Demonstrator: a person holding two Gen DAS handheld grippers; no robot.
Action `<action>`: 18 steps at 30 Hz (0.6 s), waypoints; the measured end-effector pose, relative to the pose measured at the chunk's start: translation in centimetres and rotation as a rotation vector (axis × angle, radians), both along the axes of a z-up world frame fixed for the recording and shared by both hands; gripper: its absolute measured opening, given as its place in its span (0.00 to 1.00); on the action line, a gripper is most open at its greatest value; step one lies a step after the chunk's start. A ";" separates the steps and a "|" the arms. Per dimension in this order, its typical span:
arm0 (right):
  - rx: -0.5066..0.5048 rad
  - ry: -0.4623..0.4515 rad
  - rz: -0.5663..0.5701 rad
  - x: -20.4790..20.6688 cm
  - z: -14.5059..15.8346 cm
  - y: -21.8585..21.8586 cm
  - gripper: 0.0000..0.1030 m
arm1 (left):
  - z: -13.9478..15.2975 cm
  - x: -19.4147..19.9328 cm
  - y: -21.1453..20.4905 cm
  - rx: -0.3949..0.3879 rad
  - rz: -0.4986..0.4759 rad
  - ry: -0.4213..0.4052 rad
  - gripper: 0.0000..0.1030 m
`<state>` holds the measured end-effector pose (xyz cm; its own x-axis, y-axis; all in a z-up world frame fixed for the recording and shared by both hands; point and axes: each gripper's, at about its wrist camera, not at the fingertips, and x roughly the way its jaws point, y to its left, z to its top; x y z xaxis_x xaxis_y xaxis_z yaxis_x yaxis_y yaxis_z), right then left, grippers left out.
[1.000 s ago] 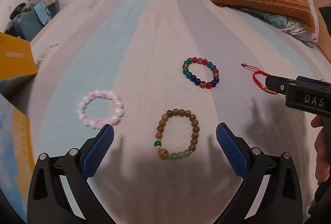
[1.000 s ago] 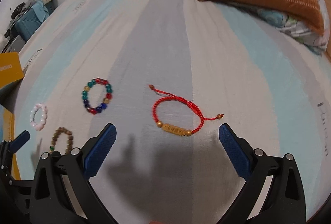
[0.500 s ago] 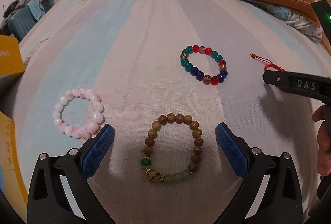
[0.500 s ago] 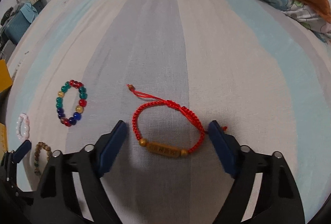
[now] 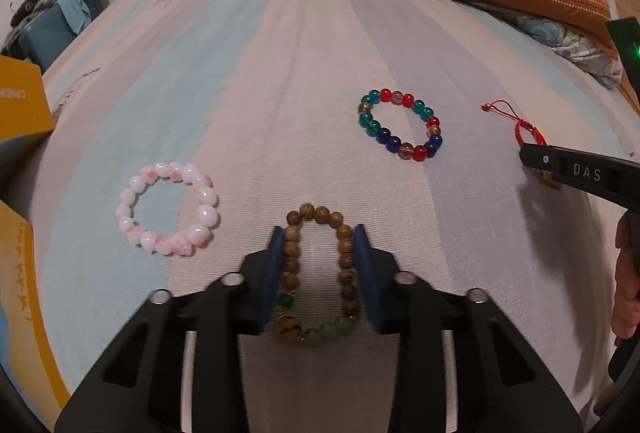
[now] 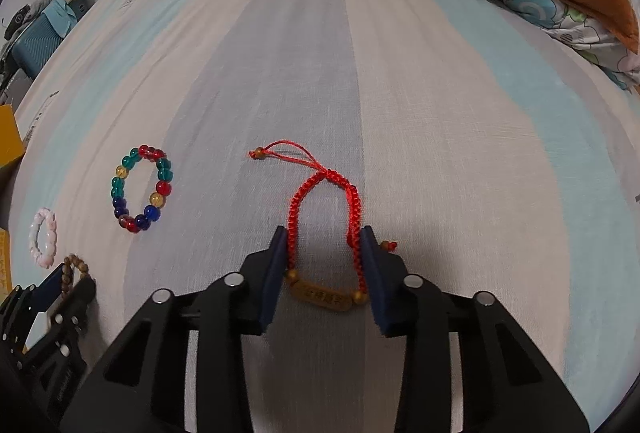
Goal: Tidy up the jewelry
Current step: 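Grasp the red cord bracelet with the right tool while the left tool grasps the wooden bead bracelet, then carry the red cord and wooden bead bracelets over the white box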
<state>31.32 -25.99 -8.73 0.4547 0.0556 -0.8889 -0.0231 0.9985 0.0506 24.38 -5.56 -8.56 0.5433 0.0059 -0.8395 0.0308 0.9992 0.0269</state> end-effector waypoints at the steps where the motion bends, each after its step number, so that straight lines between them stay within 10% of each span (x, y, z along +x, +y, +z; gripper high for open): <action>1: -0.001 0.000 0.001 -0.1 0.0 0.0 0.29 | 0.1 0.0 0.1 -0.001 -0.006 -0.002 0.10; 9: -0.008 -0.007 -0.003 -0.6 0.2 0.4 0.09 | 0.2 -0.4 0.3 -0.001 -0.033 -0.011 0.07; 18: -0.006 -0.036 -0.011 -1.5 0.9 0.4 0.09 | 0.7 -0.5 0.8 -0.015 -0.028 -0.014 0.07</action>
